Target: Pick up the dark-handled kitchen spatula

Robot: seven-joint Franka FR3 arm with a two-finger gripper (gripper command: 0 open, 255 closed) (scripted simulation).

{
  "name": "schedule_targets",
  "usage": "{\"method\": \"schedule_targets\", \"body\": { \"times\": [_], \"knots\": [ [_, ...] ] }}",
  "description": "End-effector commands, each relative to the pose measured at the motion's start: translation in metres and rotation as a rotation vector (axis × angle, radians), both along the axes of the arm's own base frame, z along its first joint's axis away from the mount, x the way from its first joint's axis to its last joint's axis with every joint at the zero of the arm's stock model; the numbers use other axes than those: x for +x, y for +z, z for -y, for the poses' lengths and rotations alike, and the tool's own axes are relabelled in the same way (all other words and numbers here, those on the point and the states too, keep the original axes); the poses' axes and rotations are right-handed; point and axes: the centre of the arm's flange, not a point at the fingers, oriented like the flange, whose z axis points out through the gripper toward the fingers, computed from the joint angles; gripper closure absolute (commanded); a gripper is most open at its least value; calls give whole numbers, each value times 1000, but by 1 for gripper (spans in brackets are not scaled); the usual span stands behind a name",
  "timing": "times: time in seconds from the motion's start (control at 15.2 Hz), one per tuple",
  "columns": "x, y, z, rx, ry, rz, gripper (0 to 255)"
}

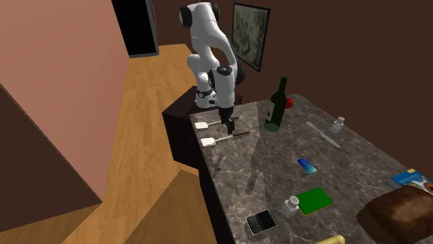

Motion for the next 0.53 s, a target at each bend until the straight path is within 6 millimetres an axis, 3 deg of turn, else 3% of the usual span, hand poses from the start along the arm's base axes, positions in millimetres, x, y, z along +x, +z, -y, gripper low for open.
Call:
{"method": "schedule_targets", "body": {
  "times": [0.0,0.46],
  "knots": [
    [6,-9,-8,0,-41,2,0],
    [6,-49,-8,0,-41,2,0]
  ]
}}
